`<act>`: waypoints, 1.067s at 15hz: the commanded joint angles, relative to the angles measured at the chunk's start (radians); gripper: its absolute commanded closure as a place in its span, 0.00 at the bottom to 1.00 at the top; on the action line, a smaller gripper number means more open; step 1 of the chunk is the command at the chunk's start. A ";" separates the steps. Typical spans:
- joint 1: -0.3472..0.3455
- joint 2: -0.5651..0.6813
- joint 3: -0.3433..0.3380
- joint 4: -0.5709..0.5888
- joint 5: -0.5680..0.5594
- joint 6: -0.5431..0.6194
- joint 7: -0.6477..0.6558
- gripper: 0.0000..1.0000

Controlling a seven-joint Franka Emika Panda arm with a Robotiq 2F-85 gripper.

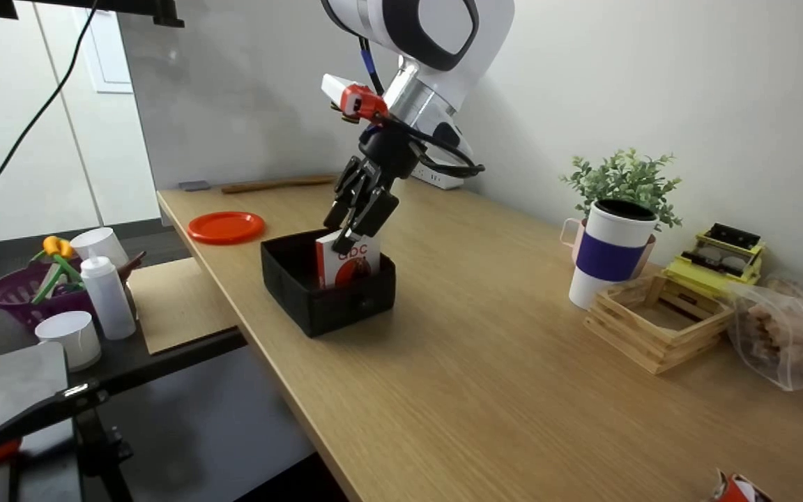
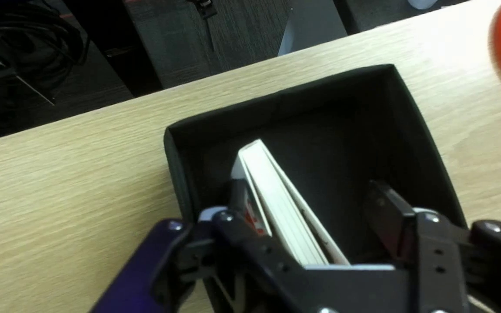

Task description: Remove the book from the box and put it on the table, put it back in the box, then back on the table again.

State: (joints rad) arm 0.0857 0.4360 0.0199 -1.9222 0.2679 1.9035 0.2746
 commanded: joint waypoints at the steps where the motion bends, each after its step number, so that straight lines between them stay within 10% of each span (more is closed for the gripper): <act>1: -0.006 0.003 -0.001 0.006 -0.017 -0.011 -0.001 0.58; 7: -0.006 0.006 -0.001 0.012 -0.024 -0.012 -0.004 0.98; 16: 0.005 -0.016 0.004 -0.010 -0.036 0.010 -0.001 0.97</act>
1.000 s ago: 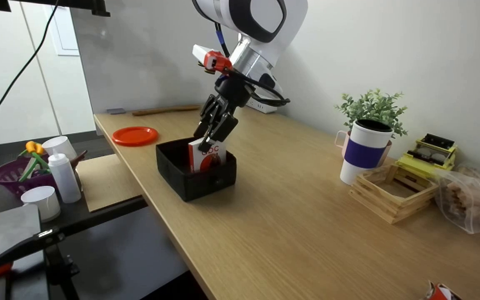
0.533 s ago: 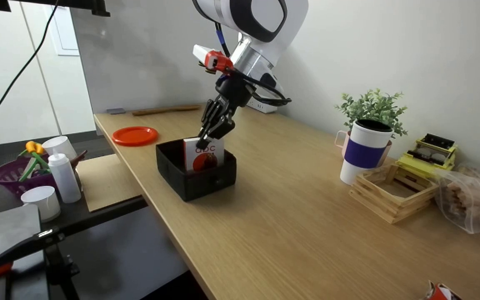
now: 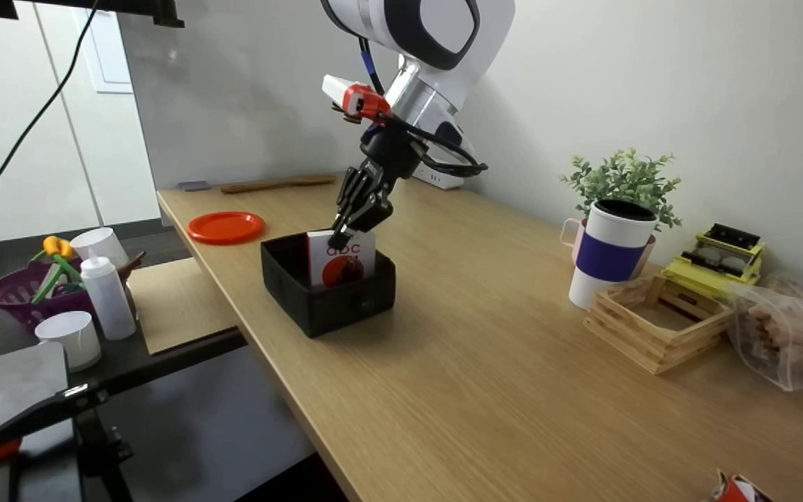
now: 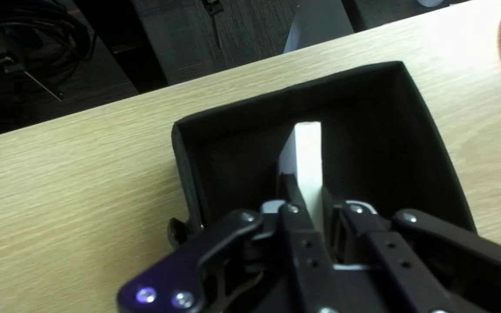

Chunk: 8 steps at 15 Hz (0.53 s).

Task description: Remove the book from the box and put it on the table, put it back in the box, then back on the table again.

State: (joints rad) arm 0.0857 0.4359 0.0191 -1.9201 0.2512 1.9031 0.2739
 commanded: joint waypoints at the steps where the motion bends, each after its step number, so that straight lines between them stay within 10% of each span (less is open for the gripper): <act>1: 0.010 -0.033 0.006 -0.027 -0.025 0.016 0.000 0.97; 8: 0.069 -0.186 0.007 -0.117 -0.142 0.033 0.114 0.97</act>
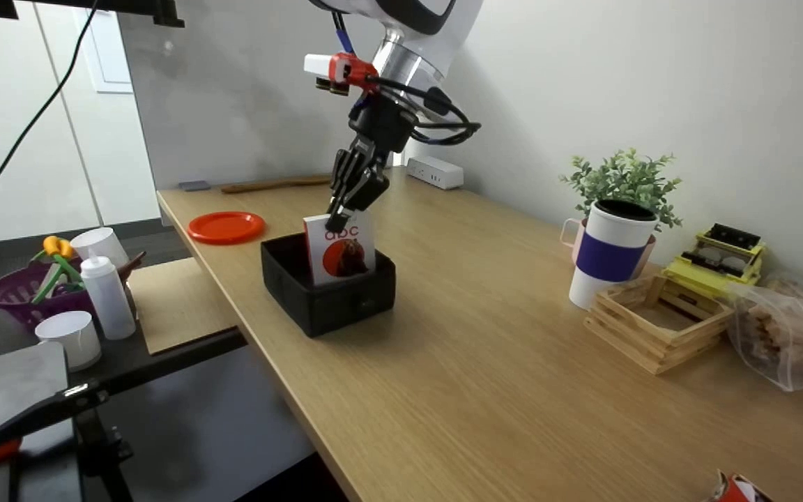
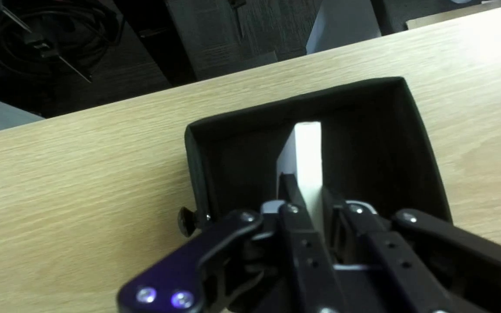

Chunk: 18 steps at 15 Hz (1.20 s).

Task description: Remove the book from the box and put it on the table, put it back in the box, then back on the table again.

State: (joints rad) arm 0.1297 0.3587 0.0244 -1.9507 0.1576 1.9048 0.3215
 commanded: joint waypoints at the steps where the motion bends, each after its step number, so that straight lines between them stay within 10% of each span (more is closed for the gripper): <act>1: 0.032 -0.134 0.003 -0.101 -0.067 0.034 0.092 0.97; 10: 0.011 -0.372 0.021 -0.252 -0.116 0.033 0.250 0.97; 18: -0.085 -0.372 -0.028 -0.332 -0.070 0.042 -0.203 0.97</act>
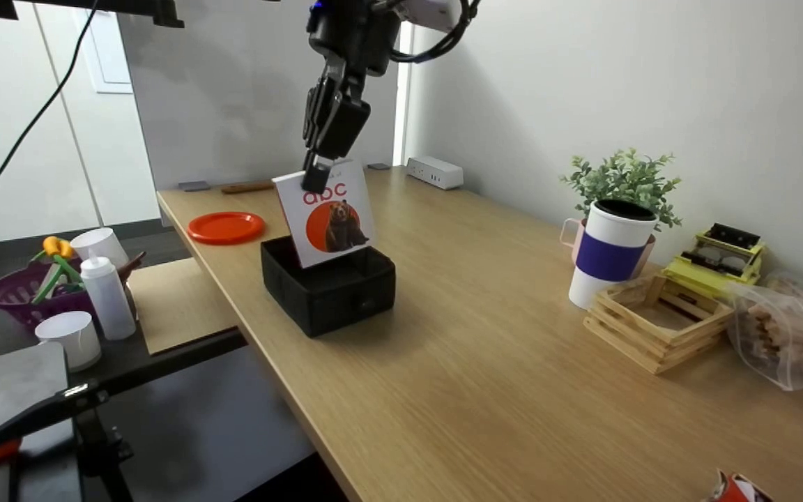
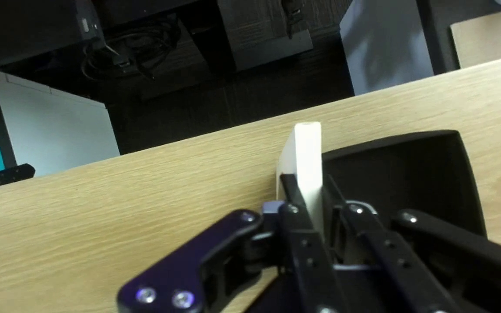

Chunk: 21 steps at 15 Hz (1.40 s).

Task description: Remove the book from the box and put it on the table, put it back in the box, then back on the table again.

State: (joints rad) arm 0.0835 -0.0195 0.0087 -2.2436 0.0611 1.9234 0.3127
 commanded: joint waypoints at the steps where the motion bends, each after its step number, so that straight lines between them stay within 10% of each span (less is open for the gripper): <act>1: -0.051 0.023 -0.022 -0.037 0.025 0.017 -0.271 0.97; 7: -0.099 0.128 -0.050 0.001 0.016 -0.051 -0.475 0.97; 8: -0.094 0.097 -0.045 -0.029 0.004 -0.014 -0.440 0.86; 21: -0.116 0.169 -0.078 0.042 -0.030 -0.028 -0.225 0.97</act>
State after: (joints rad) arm -0.0101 0.1310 -0.0575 -2.2383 0.0472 1.9064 0.0329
